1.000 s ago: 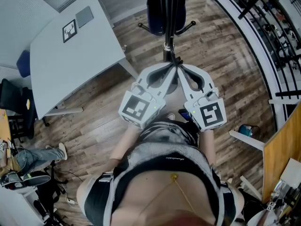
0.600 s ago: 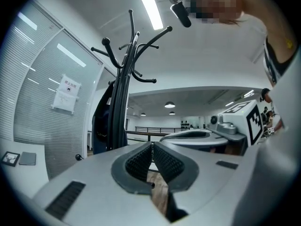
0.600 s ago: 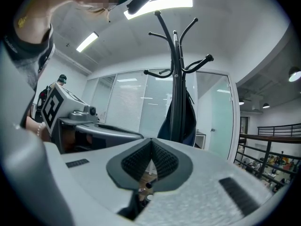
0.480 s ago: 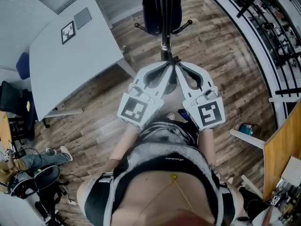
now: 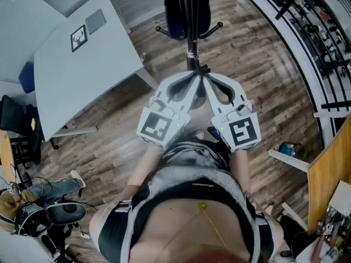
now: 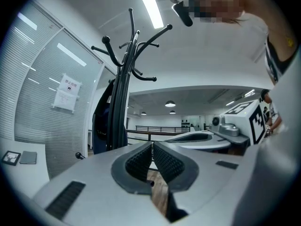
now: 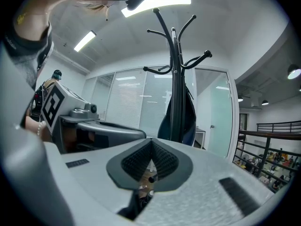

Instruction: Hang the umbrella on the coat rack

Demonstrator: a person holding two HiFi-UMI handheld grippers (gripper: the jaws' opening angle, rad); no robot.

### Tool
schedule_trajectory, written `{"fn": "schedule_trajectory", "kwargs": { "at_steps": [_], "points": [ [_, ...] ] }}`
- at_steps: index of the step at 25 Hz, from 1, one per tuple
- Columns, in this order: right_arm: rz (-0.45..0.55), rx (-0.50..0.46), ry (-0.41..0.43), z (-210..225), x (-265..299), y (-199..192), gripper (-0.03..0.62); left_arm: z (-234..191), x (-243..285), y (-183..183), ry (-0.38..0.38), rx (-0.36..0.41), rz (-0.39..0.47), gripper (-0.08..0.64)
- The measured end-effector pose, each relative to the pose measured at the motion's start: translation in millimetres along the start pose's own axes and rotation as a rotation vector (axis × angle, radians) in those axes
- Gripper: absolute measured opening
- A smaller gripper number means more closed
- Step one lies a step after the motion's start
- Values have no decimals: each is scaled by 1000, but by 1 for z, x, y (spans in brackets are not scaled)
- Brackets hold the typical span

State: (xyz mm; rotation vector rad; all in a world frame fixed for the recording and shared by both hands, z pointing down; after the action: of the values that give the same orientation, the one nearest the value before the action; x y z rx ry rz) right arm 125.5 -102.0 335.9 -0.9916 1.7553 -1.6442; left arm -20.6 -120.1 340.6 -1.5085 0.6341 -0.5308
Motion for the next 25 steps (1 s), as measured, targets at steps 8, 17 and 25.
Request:
{"fn": "schedule_trajectory", "kwargs": {
  "at_steps": [8, 17, 25],
  "points": [
    [-4, -2, 0, -2, -3, 1, 3, 2, -5, 0, 6, 18, -29, 15],
    [-13, -2, -2, -6, -4, 0, 2, 3, -10, -1, 2, 30, -32, 15],
    [-35, -20, 1, -10, -4, -2, 2, 4, -14, -1, 6, 24, -32, 15]
  ]
}}
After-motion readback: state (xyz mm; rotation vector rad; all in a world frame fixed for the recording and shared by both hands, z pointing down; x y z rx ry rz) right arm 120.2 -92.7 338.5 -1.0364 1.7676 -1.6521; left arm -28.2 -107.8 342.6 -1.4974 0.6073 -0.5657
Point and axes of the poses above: the fingertips, and each gripper's own axes: x forward along the fingers, z to its right, y out of its top, the point moved 10 cm from there along -x, backward along the fingers, and after that the axes turned 2 degrees about -y, right-handed, at the moved point
